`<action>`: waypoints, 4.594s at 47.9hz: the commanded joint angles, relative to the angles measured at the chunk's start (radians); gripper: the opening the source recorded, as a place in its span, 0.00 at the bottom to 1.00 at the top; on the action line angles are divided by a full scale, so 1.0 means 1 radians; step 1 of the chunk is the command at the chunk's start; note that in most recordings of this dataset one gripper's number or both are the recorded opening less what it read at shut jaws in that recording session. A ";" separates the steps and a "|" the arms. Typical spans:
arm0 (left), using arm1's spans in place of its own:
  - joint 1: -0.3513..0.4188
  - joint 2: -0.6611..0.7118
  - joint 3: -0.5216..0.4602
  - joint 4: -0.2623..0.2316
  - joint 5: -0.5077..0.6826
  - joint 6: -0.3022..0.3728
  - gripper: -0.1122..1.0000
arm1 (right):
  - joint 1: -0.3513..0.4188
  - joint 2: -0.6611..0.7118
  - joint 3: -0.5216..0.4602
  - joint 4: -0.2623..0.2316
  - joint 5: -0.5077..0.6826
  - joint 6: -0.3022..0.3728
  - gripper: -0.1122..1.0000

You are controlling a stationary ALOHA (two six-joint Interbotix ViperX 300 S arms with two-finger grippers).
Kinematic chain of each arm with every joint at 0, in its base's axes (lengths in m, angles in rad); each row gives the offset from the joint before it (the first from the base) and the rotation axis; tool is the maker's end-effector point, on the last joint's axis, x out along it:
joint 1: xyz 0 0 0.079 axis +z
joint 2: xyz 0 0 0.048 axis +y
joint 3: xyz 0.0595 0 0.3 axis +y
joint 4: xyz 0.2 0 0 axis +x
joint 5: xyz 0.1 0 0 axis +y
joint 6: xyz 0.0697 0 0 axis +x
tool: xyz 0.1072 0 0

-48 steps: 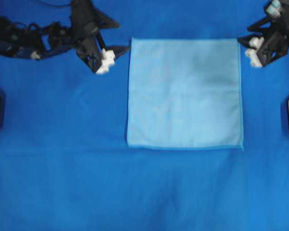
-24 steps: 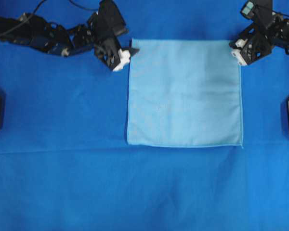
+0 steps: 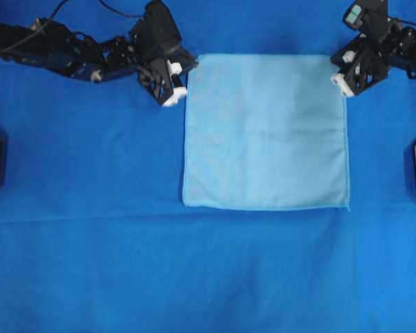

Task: Fold the light blue towel.
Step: 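Grasp the far corners of the light blue towel with both grippers, then pull both held corners toward the near edge, folding the towel in half, then release the corners and raise both grippers back toward the far edge, then grasp the folded towel's far corners with both grippers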

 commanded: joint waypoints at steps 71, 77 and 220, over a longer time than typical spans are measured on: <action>-0.394 -0.202 0.017 0.000 0.293 0.017 0.12 | 0.545 -0.431 0.124 0.190 0.354 0.219 0.12; -0.457 -0.202 0.018 -0.002 0.296 0.017 0.12 | 0.663 -0.439 0.132 0.190 0.367 0.304 0.12; -0.267 -0.084 -0.029 0.000 0.276 0.121 0.12 | 0.465 -0.163 0.095 -0.121 0.210 0.365 0.11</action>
